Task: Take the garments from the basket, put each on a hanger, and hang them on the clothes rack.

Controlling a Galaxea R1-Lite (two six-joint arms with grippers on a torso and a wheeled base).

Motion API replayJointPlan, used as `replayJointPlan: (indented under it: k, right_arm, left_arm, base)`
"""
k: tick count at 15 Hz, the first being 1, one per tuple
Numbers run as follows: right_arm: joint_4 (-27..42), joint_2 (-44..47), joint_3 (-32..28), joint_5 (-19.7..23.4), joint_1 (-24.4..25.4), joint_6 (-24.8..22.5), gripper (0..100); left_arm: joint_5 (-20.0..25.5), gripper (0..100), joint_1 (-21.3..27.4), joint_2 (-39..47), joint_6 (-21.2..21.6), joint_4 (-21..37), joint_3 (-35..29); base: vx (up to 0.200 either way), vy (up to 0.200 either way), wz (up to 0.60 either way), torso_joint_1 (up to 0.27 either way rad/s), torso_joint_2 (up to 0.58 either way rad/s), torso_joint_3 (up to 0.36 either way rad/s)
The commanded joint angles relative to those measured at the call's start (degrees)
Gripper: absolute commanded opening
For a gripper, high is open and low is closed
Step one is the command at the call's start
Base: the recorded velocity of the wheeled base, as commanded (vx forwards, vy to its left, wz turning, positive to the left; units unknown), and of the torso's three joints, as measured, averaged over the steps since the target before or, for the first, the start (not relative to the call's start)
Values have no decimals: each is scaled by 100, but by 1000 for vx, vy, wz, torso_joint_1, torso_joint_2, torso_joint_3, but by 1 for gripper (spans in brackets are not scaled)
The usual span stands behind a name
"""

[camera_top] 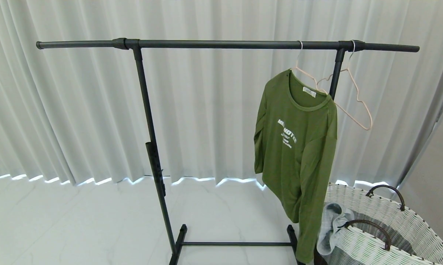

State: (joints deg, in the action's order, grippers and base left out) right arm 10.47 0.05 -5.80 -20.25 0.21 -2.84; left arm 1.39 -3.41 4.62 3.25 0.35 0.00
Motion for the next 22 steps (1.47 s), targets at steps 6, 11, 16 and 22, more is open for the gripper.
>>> replayJointPlan:
  k: [6,11,16,22]
  right_arm:
    - [-1,4,0,82,-3,-32,100]
    - [-1,4,0,329,6,-6,100]
    - [-1,4,0,408,6,-41,100]
    - [25,-5,-96,469,6,-50,100]
  left_arm:
    - [2,100,-1,13,70,0,0]
    - [2,100,-1,13,79,0,0]
    - [2,100,-1,13,175,0,0]
    - [2,100,-1,13,193,0,0]
  base:
    - [167,0,0,-13,33,24]
    - [200,0,0,0,2,0]
    - [200,0,0,0,2,2]
    - [0,0,0,0,0,0]
